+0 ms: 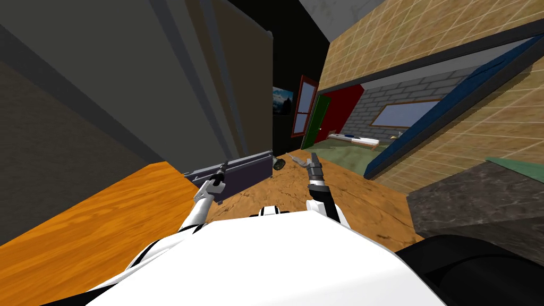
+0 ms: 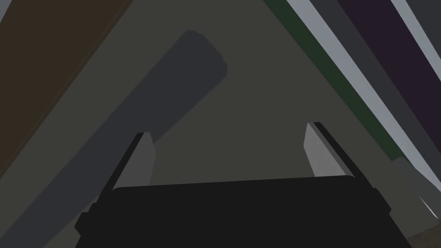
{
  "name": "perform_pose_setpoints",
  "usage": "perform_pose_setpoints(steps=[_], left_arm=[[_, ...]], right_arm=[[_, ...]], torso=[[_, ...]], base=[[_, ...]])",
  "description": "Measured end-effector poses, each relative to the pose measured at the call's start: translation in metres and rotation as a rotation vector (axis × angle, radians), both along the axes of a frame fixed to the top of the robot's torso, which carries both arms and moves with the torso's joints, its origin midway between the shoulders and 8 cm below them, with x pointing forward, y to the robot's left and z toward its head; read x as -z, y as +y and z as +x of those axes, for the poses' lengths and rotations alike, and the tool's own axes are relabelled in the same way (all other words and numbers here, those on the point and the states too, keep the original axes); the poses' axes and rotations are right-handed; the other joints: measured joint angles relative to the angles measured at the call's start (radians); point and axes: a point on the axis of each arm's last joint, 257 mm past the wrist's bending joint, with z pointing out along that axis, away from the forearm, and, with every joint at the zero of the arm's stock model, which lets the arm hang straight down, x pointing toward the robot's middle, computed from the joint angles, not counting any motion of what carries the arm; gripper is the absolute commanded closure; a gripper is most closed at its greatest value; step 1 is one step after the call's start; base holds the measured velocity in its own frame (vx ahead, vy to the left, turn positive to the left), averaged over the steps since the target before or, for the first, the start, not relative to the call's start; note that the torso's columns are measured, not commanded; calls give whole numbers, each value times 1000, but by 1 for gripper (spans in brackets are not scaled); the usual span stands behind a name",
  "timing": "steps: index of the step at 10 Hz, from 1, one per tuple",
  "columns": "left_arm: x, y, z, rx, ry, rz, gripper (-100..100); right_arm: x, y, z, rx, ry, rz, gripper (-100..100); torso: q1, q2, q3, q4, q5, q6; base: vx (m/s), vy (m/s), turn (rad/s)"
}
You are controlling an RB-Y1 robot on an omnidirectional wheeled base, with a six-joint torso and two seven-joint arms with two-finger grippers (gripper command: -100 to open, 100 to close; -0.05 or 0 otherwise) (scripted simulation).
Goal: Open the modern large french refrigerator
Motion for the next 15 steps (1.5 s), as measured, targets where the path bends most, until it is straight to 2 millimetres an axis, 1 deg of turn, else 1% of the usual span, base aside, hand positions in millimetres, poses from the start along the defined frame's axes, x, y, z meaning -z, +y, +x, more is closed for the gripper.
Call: perform_pose_setpoints(steps=[4,5,8,9,10,11,12,13,14,15], left_arm=[[-4,31,-11,-63,5,4,-100],[-4,35,-12,-79,6,3,-100],[-2,56,-23,-125,15,3,-100],[3,61,-28,-140,23,0,-100],[1,67,-29,-153,21,2,-100],[0,68,-30,-155,22,2,-100],[0,68,-29,-154,21,2,100],[0,68,-29,-154,21,2,100],[0,64,-25,-141,23,2,100],[0,55,-21,-117,22,2,100]], right_arm=[[0,0,0,0,0,0,0],[0,0,0,0,0,0,0],[0,0,0,0,0,0,0],[0,0,0,0,0,0,0],[0,0,0,0,0,0,0],[0,0,0,0,0,0,0],[0,0,0,0,0,0,0],[0,0,0,0,0,0,0],[0,0,0,0,-1,0,0],[0,0,0,0,-1,0,0]], torso=[[0,-1,-1,0,0,0],[-1,1,0,0,0,0],[3,-1,-1,0,1,1],[5,-7,-4,0,0,4],[2,-6,-4,-1,0,2],[4,0,0,0,1,1],[5,4,2,1,1,0],[3,4,2,1,1,0],[4,8,5,3,0,1],[5,13,8,5,0,-1]], base=[[191,-126,74],[192,-147,83],[173,-111,79],[123,-142,44],[49,-68,11],[13,-14,-3],[9,-6,0],[-135,75,-71],[-252,160,-195],[-303,208,-190]])
